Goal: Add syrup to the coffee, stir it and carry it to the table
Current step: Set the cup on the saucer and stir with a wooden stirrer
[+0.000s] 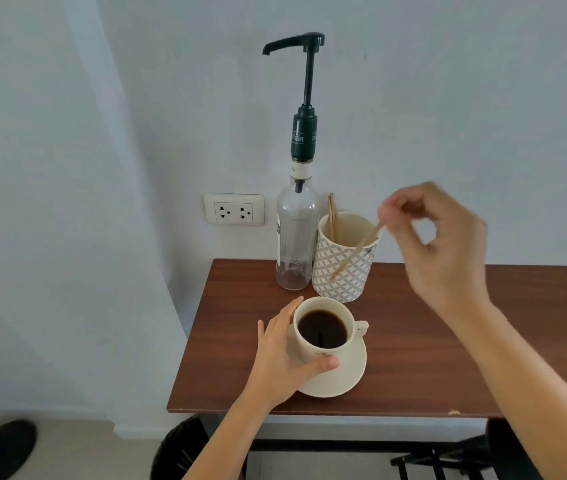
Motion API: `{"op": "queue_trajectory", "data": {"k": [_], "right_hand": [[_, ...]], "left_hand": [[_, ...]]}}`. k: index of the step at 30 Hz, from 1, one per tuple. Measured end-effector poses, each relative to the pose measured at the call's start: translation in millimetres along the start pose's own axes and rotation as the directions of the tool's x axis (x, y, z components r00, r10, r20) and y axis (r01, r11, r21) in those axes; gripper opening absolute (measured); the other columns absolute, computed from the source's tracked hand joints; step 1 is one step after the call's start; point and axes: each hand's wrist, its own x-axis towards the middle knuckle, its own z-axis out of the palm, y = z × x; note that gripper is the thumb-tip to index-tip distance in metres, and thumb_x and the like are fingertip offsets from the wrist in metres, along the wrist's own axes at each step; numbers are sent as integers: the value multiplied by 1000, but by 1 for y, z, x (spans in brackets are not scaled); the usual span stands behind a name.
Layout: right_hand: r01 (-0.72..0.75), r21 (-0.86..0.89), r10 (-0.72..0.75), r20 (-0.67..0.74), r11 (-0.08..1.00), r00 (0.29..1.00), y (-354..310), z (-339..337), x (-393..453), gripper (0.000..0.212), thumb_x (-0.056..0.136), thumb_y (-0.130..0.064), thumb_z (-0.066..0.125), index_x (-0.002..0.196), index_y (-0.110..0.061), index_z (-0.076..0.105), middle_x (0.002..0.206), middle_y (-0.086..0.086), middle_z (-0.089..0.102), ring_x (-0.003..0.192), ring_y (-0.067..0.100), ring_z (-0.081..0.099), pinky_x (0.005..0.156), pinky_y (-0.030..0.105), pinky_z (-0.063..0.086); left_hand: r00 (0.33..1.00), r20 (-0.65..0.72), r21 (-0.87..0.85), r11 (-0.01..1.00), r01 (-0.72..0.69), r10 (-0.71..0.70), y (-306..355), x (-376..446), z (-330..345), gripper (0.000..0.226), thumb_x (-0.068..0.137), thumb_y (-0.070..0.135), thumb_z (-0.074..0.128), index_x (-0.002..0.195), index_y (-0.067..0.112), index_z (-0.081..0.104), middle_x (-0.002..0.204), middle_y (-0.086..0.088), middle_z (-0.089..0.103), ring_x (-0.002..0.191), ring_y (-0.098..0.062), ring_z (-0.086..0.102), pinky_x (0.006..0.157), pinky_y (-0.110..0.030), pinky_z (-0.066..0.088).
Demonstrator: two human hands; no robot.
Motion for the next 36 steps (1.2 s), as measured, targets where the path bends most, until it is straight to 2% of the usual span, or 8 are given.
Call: {"op": "queue_trajectory", "data": {"k": [3, 6, 13, 21, 27, 30, 33, 36], "right_hand": [[-9, -19, 13, 210, 1000, 978, 10, 15, -39, 5, 91, -9, 70, 86, -9, 69, 71, -6, 65, 65, 15, 57, 61, 23, 47], [-39, -32, 48, 361, 999, 931, 26, 23, -59, 8, 92, -13, 68, 85, -9, 67, 64, -7, 60, 59, 12, 53, 54, 15, 42], [-415, 98, 311, 516, 904, 799, 18, 24, -70, 22, 99, -20, 56, 81, -15, 68, 60, 4, 70, 55, 11, 69, 60, 20, 58], [-133, -60, 146, 413, 989, 899, 28, 36, -55, 29, 101, -19, 52, 74, -7, 57, 60, 8, 63, 58, 25, 62, 60, 41, 53], [-396, 108, 293, 503, 912, 813, 15, 42, -63, 27, 101, -17, 52, 80, -5, 64, 65, 11, 72, 57, 14, 72, 61, 21, 60], [-274, 58, 222, 438, 960, 871, 18, 47, -59, 25, 101, -17, 53, 79, -10, 63, 66, 10, 70, 60, 17, 69, 61, 24, 59], [-180, -68, 192, 426, 981, 884, 26, 39, -56, 30, 103, -20, 50, 75, -9, 56, 59, 9, 62, 56, 27, 62, 58, 42, 53], [-311, 22, 264, 476, 950, 839, 20, 41, -62, 30, 103, -20, 50, 76, -9, 59, 61, 8, 68, 55, 19, 68, 56, 27, 58]], "left_hand": [[1000, 1, 5, 1000, -12, 12, 0, 0, 0, 93, 61, 73, 77, 141, 49, 35, 147, 29, 44, 143, 3, 34, 125, -55, 0], [1000, 0, -4, 1000, -17, 17, -2, 0, 0, 92, 63, 71, 78, 141, 47, 37, 144, 29, 47, 141, 2, 36, 124, -59, 5], [999, 16, -7, 1000, -29, 29, -5, 0, 1, 91, 65, 70, 77, 142, 45, 36, 146, 25, 46, 142, -2, 37, 122, -61, 5], [1000, 23, -31, 999, -20, 20, -3, -1, 0, 89, 65, 68, 78, 142, 46, 37, 146, 27, 46, 143, -1, 35, 123, -61, 1], [999, 30, -18, 999, -35, 35, -7, 1, 0, 89, 66, 68, 78, 142, 46, 37, 147, 23, 47, 143, -6, 37, 121, -63, 4], [999, 36, -24, 999, -32, 33, -6, 0, -1, 89, 66, 68, 77, 142, 47, 36, 147, 24, 46, 144, -5, 35, 122, -62, -1], [999, 34, -34, 999, -22, 23, -6, 0, 0, 90, 66, 67, 78, 142, 46, 37, 148, 24, 45, 145, -4, 33, 123, -61, -3], [999, 38, -30, 999, -27, 29, -7, 1, -1, 92, 64, 71, 77, 143, 46, 36, 148, 22, 46, 145, -6, 35, 122, -62, 1]]}}
